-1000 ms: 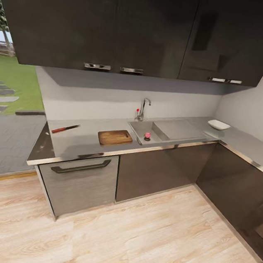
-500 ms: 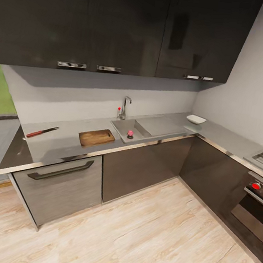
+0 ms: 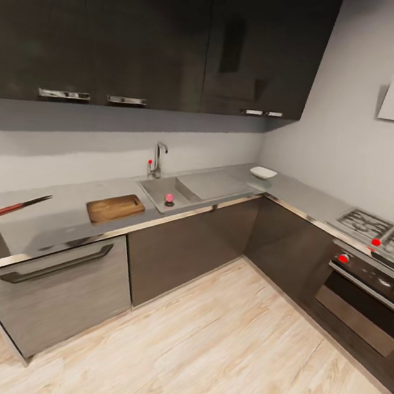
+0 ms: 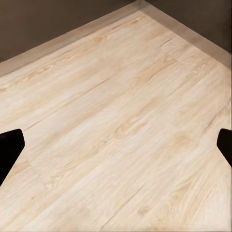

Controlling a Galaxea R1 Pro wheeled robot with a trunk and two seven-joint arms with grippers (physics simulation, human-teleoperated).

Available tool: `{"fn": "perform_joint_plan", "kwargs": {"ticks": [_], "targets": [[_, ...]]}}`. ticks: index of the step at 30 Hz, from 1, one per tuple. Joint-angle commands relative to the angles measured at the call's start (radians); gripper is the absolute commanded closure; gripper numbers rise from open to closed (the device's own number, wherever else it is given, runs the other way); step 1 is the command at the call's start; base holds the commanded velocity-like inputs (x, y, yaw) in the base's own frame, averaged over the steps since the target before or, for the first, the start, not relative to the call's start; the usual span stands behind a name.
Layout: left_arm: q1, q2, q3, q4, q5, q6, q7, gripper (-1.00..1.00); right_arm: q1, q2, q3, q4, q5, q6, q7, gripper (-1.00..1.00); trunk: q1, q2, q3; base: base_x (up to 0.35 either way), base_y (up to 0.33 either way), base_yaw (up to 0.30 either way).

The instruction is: In the kitchen, take the Vidalia onion out of the sink, dice it on the chopping board with the paring knife, put the diced onion into the bowl on the countertop, then place both the paring knife and the chopping board into the sink.

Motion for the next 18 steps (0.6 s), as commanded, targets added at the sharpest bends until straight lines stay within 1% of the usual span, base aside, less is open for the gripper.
{"fn": "perform_joint_plan", "kwargs": {"ticks": [1,18], "targets": [[0.0,0.0,0.002,0.0,0.001,-0.003,0.0,-1.0,-0.001,0.0,0.004,0.001,-0.002,-0.003,-0.005,-1.0,0.001,-0.002,-0.002,0.0,0.0,-0.289],[0.0,0.0,0.002,-0.001,0.001,-0.003,-0.001,-1.0,-0.001,0.0,0.004,0.001,-0.002,0.0,-0.005,-1.0,0.001,-0.002,0.001,0.0,0.0,-0.293]]}}
